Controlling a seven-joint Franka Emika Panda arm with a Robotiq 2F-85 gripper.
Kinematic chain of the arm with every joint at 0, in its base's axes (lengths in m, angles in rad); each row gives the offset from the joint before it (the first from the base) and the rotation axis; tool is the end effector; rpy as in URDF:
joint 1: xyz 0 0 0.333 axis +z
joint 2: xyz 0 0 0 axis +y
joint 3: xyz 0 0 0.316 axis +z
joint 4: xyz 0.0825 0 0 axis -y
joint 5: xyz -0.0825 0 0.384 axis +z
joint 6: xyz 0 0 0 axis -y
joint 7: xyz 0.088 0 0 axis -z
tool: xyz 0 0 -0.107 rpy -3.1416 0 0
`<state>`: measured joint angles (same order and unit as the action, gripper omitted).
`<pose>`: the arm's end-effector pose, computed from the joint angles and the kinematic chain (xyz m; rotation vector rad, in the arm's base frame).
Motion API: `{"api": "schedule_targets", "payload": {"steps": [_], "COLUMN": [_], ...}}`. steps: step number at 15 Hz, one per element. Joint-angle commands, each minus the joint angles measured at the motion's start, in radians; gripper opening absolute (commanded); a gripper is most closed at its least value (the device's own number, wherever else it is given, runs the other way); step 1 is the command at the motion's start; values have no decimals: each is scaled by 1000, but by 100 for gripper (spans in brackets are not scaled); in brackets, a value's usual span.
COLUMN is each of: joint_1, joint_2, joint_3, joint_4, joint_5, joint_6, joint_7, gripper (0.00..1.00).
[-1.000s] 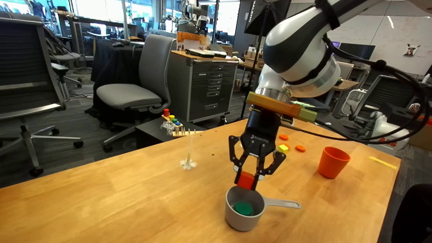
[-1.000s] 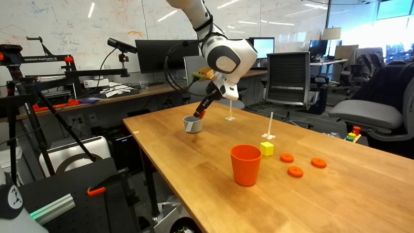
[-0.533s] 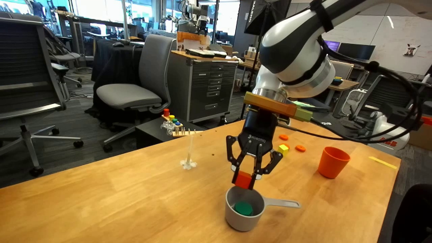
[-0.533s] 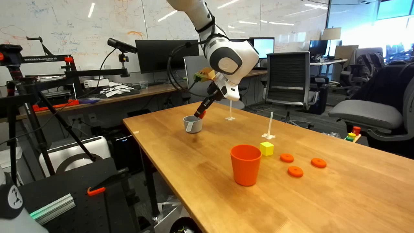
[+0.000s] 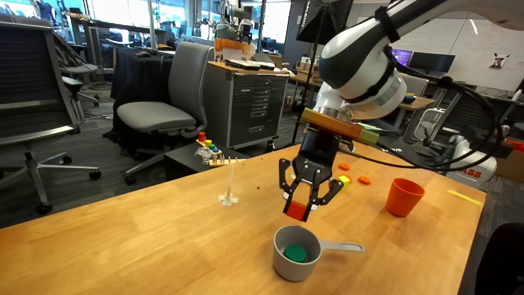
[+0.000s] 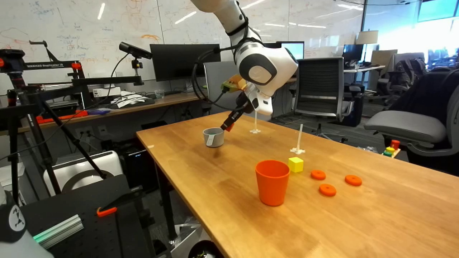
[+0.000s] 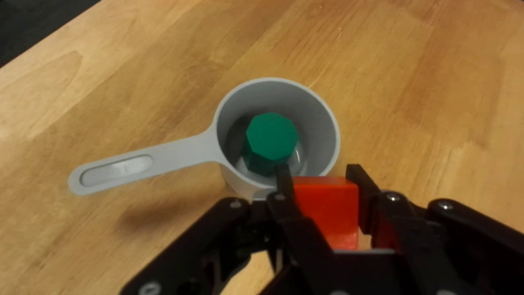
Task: Put the green, orange and yellow blocks in the pot
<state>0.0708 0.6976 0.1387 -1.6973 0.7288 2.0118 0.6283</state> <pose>0.6216 0.1654 0.1816 -2.3002 1.0978 0.8223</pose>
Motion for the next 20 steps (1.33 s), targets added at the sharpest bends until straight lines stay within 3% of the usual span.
{"api": "schedule_targets", "payload": {"steps": [1,4,6,13,16,20], "joint_1": [-30,-21,3,75,99,105], "joint_2": [-68,-120,-236,-459,-485,-431], "joint_3": [-9,-22,-5,25,12,-4], "joint_4": [-73,-126,-223,-359,-386,-396], "joint_5": [90,119,144,150,117,53], "joint_6": [15,37,30,-82,-24,105], "joint_7": [-114,-173,-178,-196,-187,-174], "gripper": [12,12,12,12,12,12]}}
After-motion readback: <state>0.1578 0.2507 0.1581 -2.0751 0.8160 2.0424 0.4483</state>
